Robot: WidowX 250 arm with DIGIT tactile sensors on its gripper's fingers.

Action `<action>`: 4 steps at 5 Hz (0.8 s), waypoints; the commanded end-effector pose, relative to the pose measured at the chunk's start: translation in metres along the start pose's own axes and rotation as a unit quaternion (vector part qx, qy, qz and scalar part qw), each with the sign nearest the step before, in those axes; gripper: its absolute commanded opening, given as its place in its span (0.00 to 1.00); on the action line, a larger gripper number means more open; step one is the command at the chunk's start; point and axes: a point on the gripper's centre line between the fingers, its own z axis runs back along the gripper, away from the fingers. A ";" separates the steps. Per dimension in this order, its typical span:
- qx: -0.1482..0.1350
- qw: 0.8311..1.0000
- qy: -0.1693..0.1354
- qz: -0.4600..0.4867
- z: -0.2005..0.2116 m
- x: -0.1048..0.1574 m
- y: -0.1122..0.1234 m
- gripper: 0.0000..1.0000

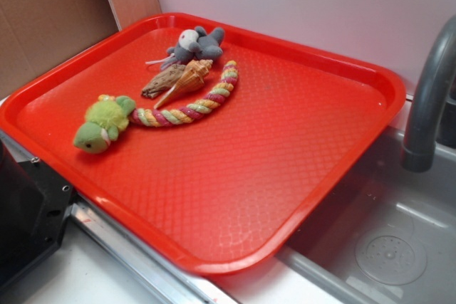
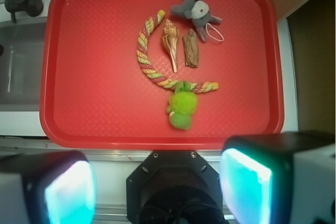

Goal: Grab the shell.

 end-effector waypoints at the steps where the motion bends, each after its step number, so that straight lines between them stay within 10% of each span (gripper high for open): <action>1: 0.000 1.000 0.000 0.000 0.000 0.000 0.000 1.00; 4: 0.030 0.998 -0.059 0.008 -0.058 0.044 0.025 1.00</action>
